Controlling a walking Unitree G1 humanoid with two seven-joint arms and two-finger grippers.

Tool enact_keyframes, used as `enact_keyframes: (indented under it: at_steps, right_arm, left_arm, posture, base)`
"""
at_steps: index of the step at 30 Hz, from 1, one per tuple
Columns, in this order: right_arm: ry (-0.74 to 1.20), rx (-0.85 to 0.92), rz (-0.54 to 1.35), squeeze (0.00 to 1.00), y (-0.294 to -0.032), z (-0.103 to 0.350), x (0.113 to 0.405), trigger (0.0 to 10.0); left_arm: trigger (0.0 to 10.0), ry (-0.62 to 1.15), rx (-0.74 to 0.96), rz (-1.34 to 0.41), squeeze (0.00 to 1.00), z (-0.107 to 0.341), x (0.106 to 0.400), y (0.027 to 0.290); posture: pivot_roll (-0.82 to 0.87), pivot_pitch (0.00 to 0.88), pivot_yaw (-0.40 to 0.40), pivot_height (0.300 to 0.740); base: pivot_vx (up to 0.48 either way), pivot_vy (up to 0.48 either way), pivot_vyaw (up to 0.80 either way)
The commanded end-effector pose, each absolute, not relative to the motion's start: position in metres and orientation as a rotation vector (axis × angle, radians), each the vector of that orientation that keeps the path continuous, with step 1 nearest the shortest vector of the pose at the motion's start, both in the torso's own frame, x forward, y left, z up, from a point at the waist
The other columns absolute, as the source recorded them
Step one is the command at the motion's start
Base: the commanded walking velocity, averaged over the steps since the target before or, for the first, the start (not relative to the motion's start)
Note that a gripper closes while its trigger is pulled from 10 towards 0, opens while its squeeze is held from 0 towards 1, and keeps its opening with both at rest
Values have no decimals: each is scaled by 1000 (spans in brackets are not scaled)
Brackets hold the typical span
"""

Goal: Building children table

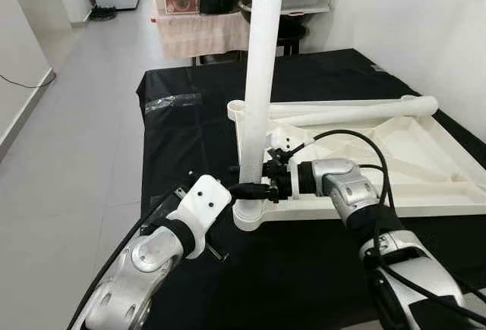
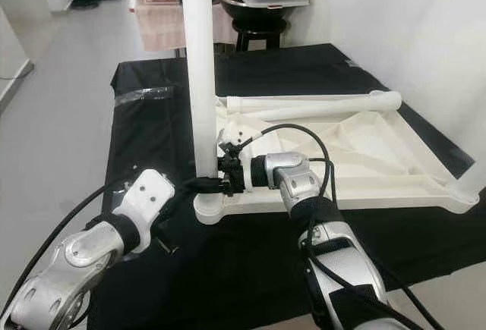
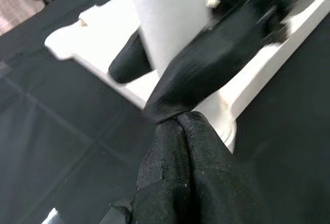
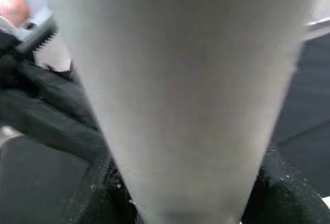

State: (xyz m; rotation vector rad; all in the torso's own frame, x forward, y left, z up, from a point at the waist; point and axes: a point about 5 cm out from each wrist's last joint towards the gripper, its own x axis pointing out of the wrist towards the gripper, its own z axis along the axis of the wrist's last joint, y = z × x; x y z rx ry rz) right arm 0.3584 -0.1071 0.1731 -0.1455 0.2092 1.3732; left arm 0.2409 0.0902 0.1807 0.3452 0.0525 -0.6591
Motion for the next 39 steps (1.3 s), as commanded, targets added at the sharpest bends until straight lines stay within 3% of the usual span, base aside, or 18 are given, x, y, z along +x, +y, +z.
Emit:
enact_keyframes:
  at_steps: [1, 6, 7, 8, 9, 14, 18, 19, 20, 21, 23, 24, 28, 29, 30, 31, 34, 39]
  right_arm:
    - [259, -147, 1388, 0, -104, 166, 357, 0]
    - [274, -177, 1156, 0, -111, 146, 359, 0]
    - [286, -124, 724, 0, -112, 125, 354, 0]
    - [286, -124, 724, 0, -112, 125, 354, 0]
    - [317, -72, 570, 0, -113, 115, 342, 0]
    - [273, -208, 564, 0, -109, 120, 306, 0]
    - [302, -195, 545, 0, -119, 118, 310, 0]
    - [318, -203, 538, 0, -125, 117, 315, 5647]
    - [318, -203, 538, 0, -125, 117, 315, 5647]
    - [335, -206, 527, 0, -128, 119, 318, 10000]
    - [320, -194, 581, 0, -127, 126, 321, 10000]
    - [310, -183, 606, 1000, -125, 133, 320, 10000]
    - [219, -151, 825, 1000, -118, 157, 321, 10000]
    - [157, -179, 919, 573, -118, 170, 322, 10000]
    - [157, -179, 919, 573, -118, 170, 322, 10000]
    - [116, -185, 1020, 0, -120, 182, 324, 10000]
    - [150, -315, 1226, 0, -124, 186, 333, 10000]
    - [228, -353, 1199, 0, -124, 176, 353, 10000]
  left_arm:
    - [10000, 19, 346, -682, 0, 188, 238, 85]
    - [10000, 90, 330, -642, 0, 178, 235, 92]
    - [10000, 148, 283, -593, 0, 166, 232, 104]
    - [10000, 148, 283, -593, 0, 166, 232, 104]
    - [10000, 169, 264, -571, 0, 161, 230, 109]
    - [10000, 273, 167, -519, 0, 134, 219, 126]
    - [10000, 285, 102, -512, 0, 125, 213, 128]
    - [10000, 269, 80, -510, 0, 125, 214, 129]
    - [10000, 269, 80, -510, 0, 125, 214, 129]
    - [10000, 257, 55, -503, 0, 126, 214, 130]
    - [10000, 242, 41, -500, 0, 127, 215, 130]
    - [10000, 235, 33, -498, 0, 127, 215, 130]
    - [10000, 222, 21, -502, 0, 129, 216, 128]
    - [10000, 216, 20, -508, 0, 129, 217, 128]
    - [10000, 216, 20, -508, 0, 129, 217, 128]
    - [10000, 204, 25, -520, 0, 130, 217, 126]
    - [10000, 182, 39, -555, 0, 130, 219, 122]
    - [10000, 172, 56, -578, 0, 129, 220, 119]
  posture:
    - [19, 35, -9, 740]
    - [19, 37, -31, 740]
    - [25, 52, -42, 740]
    - [25, 52, -42, 740]
    - [21, 53, -42, 740]
    - [-4, 53, -22, 740]
    - [10, 53, -25, 740]
    - [11, 53, -28, 740]
    - [11, 53, -28, 740]
    - [7, 57, -27, 740]
    - [9, 60, -31, 740]
    - [10, 60, -32, 740]
    - [9, 62, -34, 740]
    - [9, 62, -33, 740]
    - [9, 62, -33, 740]
    - [13, 61, -39, 740]
    - [19, 56, -41, 740]
    - [35, 55, -59, 740]
  base:
    - [0, 0, 0]
    - [0, 0, 0]
    - [0, 0, 0]
    - [0, 0, 0]
    - [0, 0, 0]
    - [0, 0, 0]
    - [0, 0, 0]
    - [0, 0, 0]
    - [0, 0, 0]
    - [0, 0, 0]
    - [0, 0, 0]
    - [0, 0, 0]
    - [0, 0, 0]
    - [0, 0, 0]
    - [0, 0, 0]
    - [0, 0, 0]
    - [0, 0, 0]
    - [0, 0, 0]
